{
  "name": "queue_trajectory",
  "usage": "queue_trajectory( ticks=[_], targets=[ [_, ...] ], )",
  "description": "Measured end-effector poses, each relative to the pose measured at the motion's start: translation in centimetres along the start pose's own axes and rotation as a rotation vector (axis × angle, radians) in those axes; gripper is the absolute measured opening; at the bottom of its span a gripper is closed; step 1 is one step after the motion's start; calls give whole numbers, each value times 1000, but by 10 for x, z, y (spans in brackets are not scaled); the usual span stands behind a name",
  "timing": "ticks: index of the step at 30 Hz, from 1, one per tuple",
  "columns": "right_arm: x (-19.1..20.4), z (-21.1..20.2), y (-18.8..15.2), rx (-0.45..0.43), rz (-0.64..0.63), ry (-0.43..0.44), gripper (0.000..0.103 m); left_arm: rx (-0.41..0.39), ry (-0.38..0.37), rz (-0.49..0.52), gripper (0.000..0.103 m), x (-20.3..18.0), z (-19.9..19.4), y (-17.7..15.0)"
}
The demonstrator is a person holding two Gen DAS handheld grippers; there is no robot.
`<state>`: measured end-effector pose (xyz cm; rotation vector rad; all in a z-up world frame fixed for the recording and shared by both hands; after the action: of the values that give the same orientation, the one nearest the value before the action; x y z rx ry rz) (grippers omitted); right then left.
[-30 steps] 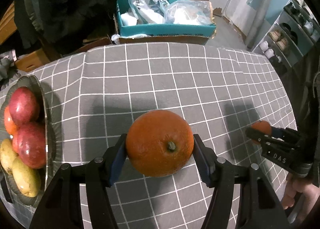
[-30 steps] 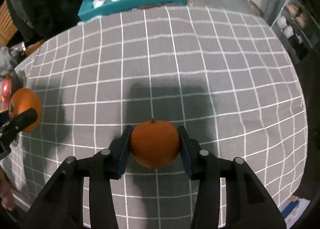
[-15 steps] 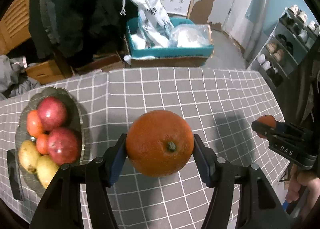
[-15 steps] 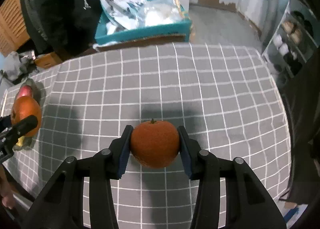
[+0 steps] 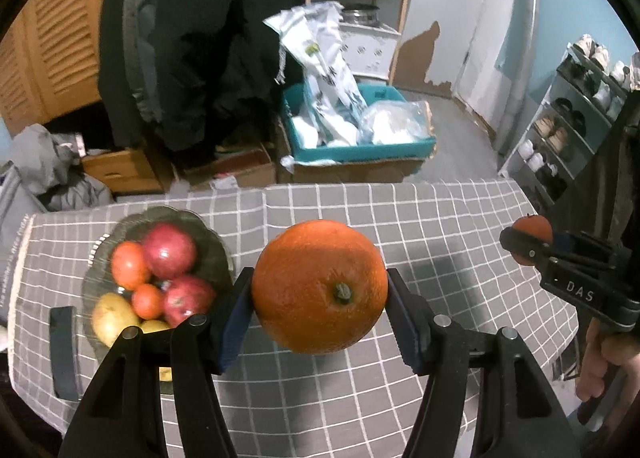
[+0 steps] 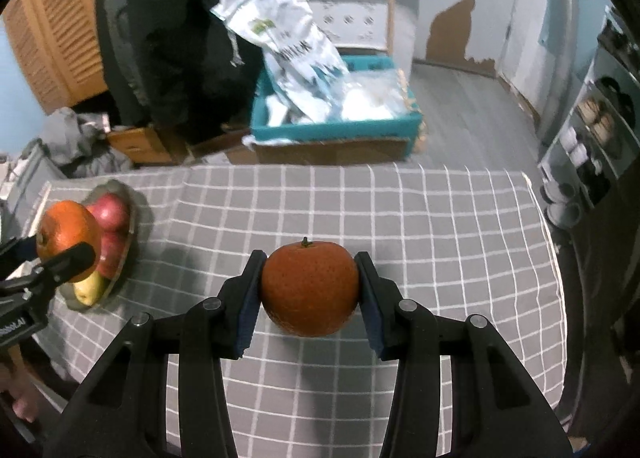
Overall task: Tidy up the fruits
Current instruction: 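Carry both oranges over the green glass bowl with both tools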
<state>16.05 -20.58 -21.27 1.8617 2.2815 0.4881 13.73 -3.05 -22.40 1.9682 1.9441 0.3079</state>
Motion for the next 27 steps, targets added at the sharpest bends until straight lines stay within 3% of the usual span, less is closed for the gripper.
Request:
queue_trajectory(
  ticks=[9,27],
  targets=[
    [49,-12,20,-36,-64,38,43,-36,23,-47,64,37,-21,1],
    [155,28,47,12,-182,120,43,-32,85,-204,64,139,-18,-13]
  ],
)
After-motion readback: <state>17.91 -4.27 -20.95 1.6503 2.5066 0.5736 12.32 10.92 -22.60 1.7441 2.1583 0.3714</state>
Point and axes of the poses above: each gripper's, at about its wrist camera, not at the fingertips, and z roughly the way its jaws point, x to its left, y to its top, the point moved 10 cm from there along z, roughly the way its jaws point, and after that the axes turned 14 degrees about x, right-handed, at the moved point
